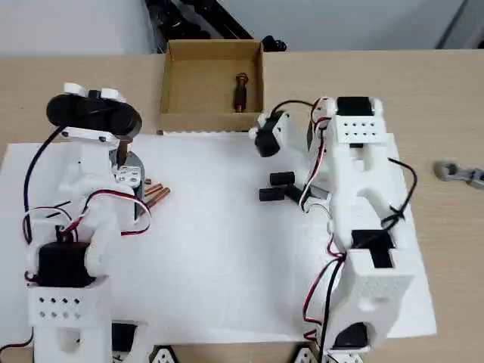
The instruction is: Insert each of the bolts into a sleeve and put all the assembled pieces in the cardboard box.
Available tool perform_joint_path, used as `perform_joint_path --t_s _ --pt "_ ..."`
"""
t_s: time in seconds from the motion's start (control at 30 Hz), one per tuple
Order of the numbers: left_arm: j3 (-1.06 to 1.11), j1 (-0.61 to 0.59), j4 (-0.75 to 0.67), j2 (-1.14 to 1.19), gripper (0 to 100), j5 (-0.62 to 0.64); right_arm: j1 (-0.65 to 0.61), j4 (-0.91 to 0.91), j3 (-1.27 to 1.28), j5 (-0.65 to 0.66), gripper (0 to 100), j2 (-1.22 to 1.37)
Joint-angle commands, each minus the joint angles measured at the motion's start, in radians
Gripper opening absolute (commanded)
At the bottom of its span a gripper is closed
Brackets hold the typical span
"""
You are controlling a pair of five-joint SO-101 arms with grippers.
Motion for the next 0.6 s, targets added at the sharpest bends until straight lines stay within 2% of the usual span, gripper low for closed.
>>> perform_joint_path --t_s 0.0,0.17,0.4,0.57 --pt "-0.016 -0.005 -0.025 -0.009 1 -0.009 -0.008 -0.008 -0.04 0.058 20.8 0.019" --pt "-0.016 -0.005 -0.02 -0.006 1 -0.009 0.016 -0.035 -0.041 0.137 20.8 0.051" --pt "-0.016 -0.005 -0.02 -0.006 1 -0.015 0.035 -0.136 -0.041 0.141 20.8 0.182" --pt "-0.016 -0.005 -0.018 -0.008 1 -0.066 0.045 -0.165 -0.041 0.137 20.5 0.277"
